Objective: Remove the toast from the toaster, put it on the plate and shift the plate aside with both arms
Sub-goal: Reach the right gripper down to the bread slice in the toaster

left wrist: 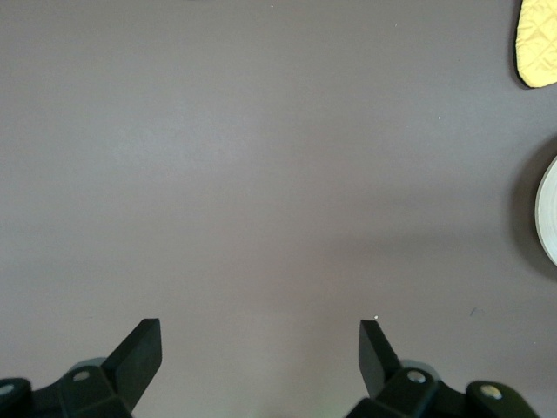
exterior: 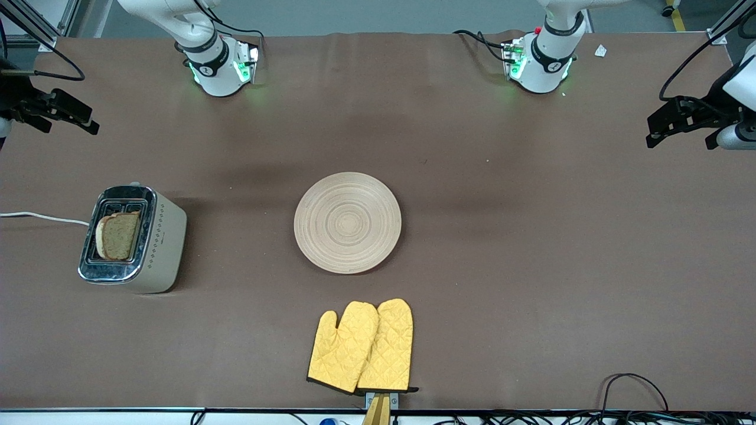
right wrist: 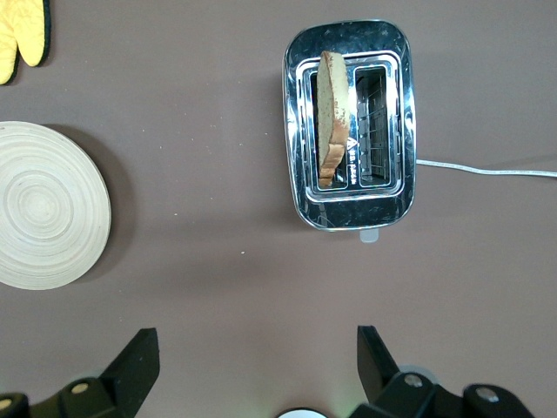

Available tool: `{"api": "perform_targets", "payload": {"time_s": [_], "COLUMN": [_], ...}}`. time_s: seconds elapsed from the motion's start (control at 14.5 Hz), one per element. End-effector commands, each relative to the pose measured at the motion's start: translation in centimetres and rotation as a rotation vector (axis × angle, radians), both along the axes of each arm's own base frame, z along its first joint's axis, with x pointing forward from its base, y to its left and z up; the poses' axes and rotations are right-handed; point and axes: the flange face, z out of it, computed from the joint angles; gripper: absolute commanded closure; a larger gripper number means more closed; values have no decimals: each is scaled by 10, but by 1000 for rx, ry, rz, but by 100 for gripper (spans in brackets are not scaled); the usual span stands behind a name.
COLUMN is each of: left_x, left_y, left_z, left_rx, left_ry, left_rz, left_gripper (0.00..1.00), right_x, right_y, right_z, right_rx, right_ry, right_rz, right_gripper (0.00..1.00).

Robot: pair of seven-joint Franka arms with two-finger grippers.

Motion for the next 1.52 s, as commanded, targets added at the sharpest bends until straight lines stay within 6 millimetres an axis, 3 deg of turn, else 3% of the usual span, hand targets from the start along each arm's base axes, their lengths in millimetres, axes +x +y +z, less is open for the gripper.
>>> {"api": "perform_targets", "payload": {"time_s": [0.0, 0.21, 0.83, 1.03, 1.24, 1.45], "left_x": [-3, -2, 2, 2, 2, 2], "left_y": [3, 2, -3, -3, -1, 1], "left_z": [7, 4, -3, -3, -3, -1], "left_rx": [20, 18, 15, 14, 15, 13], "left_ry": [1, 6, 20, 20, 20, 14], "left_rz": [-13, -13, -16, -15, -10, -10], "left_gripper": [0, 0, 0, 0, 0, 0], "right_x": [-6, -1, 103, 120, 131, 132], "right_y": [-1, 3, -21, -37, -58, -60], "right_z": [8, 3, -160, -194, -205, -205], "right_rx": [11, -11, -123, -135, -140, -129], "right_ry": [-13, -4, 66, 39, -12, -16], "right_rz": [9, 21, 13, 19, 21, 12], "right_gripper": [0, 0, 0, 0, 0, 18]}}
